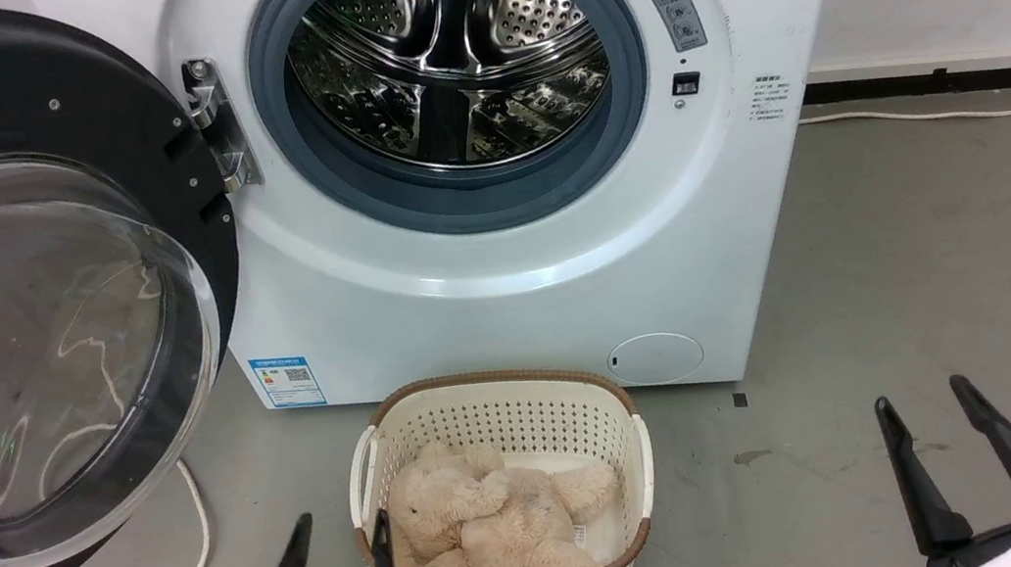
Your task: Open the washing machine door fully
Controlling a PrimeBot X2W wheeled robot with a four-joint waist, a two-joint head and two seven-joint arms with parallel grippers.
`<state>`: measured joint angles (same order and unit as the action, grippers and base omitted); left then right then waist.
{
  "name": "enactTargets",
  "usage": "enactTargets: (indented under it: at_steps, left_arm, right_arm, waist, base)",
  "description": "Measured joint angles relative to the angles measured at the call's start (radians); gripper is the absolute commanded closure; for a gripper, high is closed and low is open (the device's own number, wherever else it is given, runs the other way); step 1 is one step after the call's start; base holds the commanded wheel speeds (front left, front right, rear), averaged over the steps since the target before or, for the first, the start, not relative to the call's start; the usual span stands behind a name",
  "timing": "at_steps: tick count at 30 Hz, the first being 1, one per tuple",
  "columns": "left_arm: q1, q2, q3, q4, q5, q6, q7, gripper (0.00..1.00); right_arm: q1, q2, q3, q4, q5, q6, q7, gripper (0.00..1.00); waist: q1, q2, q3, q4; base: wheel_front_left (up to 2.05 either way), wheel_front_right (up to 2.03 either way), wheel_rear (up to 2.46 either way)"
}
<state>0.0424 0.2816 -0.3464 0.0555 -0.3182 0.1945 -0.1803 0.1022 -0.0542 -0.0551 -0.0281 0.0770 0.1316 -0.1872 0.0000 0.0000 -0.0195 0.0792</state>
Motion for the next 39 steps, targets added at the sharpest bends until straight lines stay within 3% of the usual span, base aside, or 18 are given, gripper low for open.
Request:
enactTargets:
  at_steps: [16,19,24,30,31,39]
  left_arm:
    - [0.010,-0.038,0.034,-0.035,-0.040,0.017,-0.057,0.00]
    - [0.009,-0.039,0.047,-0.045,-0.068,0.000,-0.059,0.00]
    - [0.008,-0.029,0.040,-0.057,-0.116,-0.076,-0.063,0.00]
    - [-0.003,-0.007,0.040,-0.057,-0.117,-0.083,-0.040,0.00]
    - [-0.003,-0.007,0.040,-0.057,-0.116,-0.083,-0.040,1.00]
    - [-0.003,-0.014,0.044,-0.056,-0.112,-0.083,-0.038,1.00]
  right_arm:
    - [0.013,0.000,0.010,0.022,0.004,0.000,0.002,0.00]
    - [0.013,0.000,0.010,0.024,0.004,0.000,0.002,0.00]
    - [0.013,0.000,0.012,0.026,0.004,0.000,0.005,0.00]
    - [0.013,0.000,0.013,0.027,0.004,0.000,0.005,0.00]
    - [0.013,0.000,0.012,0.027,0.003,0.000,0.005,1.00]
    - [0.012,0.000,0.012,0.027,0.003,0.000,0.010,1.00]
  waist:
    - [0.0000,0.0000,-0.001,0.017]
    - [0.0000,0.0000,0.000,0.021]
    - [0.0000,0.0000,0.004,0.023]
    - [0.0000,0.0000,0.008,0.027]
    - [0.0001,0.0000,0.008,0.027]
    - [0.0001,0.0000,0.009,0.024]
  base:
    - [0.00,0.00,0.00]
    - [0.00,0.00,0.00]
    - [0.00,0.00,0.00]
    - [0.00,0.00,0.00]
    - [0.00,0.00,0.00]
    - [0.00,0.00,0.00]
